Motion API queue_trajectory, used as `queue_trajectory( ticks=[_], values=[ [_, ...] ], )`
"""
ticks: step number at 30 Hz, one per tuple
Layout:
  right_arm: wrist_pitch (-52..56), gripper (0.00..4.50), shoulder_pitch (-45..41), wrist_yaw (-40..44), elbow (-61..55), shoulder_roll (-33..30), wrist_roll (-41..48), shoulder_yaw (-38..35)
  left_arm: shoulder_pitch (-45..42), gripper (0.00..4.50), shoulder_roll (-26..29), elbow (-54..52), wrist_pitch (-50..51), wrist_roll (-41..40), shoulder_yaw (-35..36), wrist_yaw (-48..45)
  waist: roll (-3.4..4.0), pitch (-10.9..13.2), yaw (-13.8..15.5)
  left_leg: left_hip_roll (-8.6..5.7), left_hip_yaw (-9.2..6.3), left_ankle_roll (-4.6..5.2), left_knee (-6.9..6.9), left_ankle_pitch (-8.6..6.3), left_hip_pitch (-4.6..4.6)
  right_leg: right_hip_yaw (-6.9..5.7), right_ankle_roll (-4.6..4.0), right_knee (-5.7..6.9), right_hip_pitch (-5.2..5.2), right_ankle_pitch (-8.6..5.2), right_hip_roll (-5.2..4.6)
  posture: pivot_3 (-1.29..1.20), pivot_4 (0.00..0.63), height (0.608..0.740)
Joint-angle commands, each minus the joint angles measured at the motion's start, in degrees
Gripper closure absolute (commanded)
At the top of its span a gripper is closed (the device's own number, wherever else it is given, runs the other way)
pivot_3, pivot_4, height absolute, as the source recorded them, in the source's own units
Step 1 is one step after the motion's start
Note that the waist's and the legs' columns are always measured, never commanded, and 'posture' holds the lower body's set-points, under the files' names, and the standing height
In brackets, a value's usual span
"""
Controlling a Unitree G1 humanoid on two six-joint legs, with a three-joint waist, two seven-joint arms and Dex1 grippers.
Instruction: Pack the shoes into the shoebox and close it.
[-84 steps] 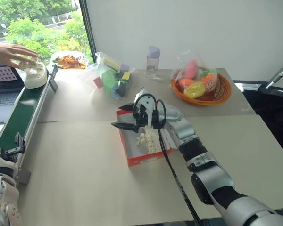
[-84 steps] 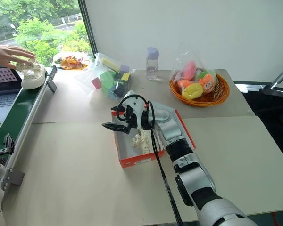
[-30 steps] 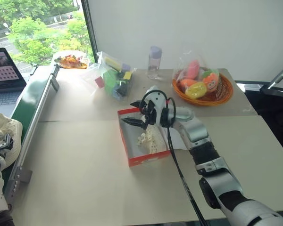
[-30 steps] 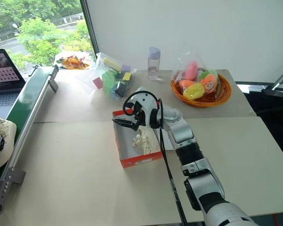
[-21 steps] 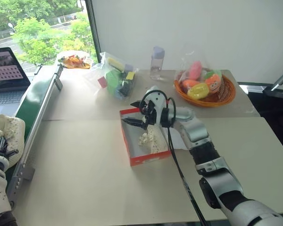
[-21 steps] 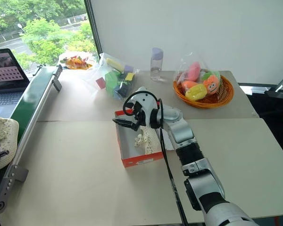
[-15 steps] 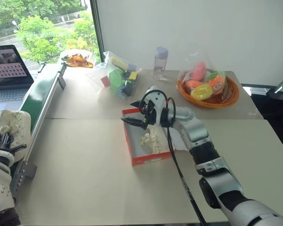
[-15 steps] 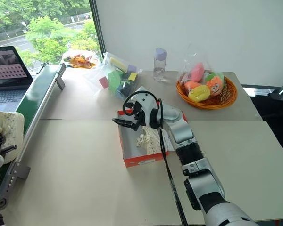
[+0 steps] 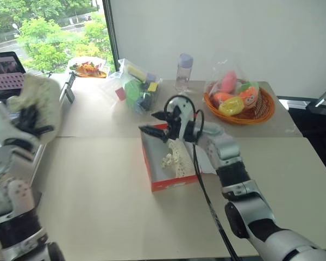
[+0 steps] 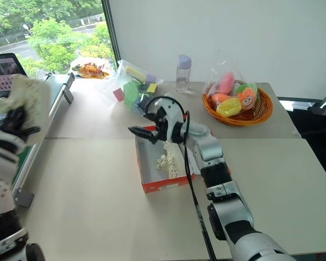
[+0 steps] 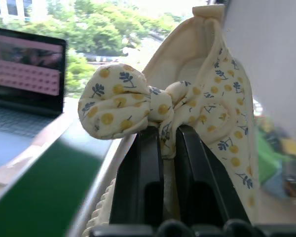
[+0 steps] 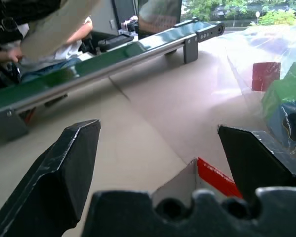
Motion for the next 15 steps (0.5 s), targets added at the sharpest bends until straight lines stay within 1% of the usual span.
queue_trajectory(
  ticks=[1,4,6,8,12,15],
  values=[
    [8.7,0.0,-3.9,-5.0,-0.4,1.3,10.2,-10.1,-4.6,4.48,-3.8,-4.8,1.8,-1.4,-5.8,2.8,0.0,0.0,-0.1,0.0,0.0,0.0,-0.01,0.0,-0.01,0.0,0.01,-0.05,-0.01,0.0,0.01,0.0,0.15,0.74],
    [14.3,0.0,-5.7,-8.9,0.2,2.4,15.0,-14.3,-6.5,4.48,-5.6,-5.2,2.5,-1.0,-9.1,2.6,0.0,0.0,-0.5,-0.02,0.0,0.04,-0.01,0.02,-0.12,0.0,0.0,-0.04,-0.08,0.01,0.09,0.0,0.15,0.74],
    [18.3,0.0,-7.4,-12.9,2.0,2.9,17.9,-17.6,-8.3,4.48,-7.6,-4.5,2.4,-0.8,-11.8,2.6,0.01,0.0,-0.7,-0.01,0.01,0.05,-0.04,0.02,-0.13,0.06,-0.03,-0.02,-0.13,0.01,0.17,0.0,0.15,0.74],
    [21.8,0.0,-8.0,-15.5,2.9,3.0,19.8,-19.4,-9.8,4.48,-8.6,-3.6,2.2,0.0,-14.1,2.1,0.02,0.0,-0.8,0.0,0.08,0.05,-0.04,0.02,-0.13,0.07,-0.03,-0.03,-0.13,0.01,0.21,0.0,0.15,0.74],
    [23.6,0.0,-8.1,-17.5,2.3,3.4,22.5,-21.3,-11.9,4.48,-11.5,-1.9,1.7,0.5,-16.6,2.4,0.02,0.0,-0.7,-0.05,0.12,0.06,-0.01,0.03,-0.19,0.06,-0.02,-0.07,-0.12,0.0,0.21,0.0,0.15,0.74],
    [23.8,0.0,-8.5,-18.5,2.0,3.5,23.4,-21.8,-11.6,4.48,-13.3,-2.0,1.4,2.0,-19.4,2.1,0.02,0.0,-0.6,-0.04,0.13,0.07,-0.01,0.03,-0.2,0.06,-0.01,-0.09,-0.12,-0.01,0.23,0.0,0.15,0.74]
  ],
)
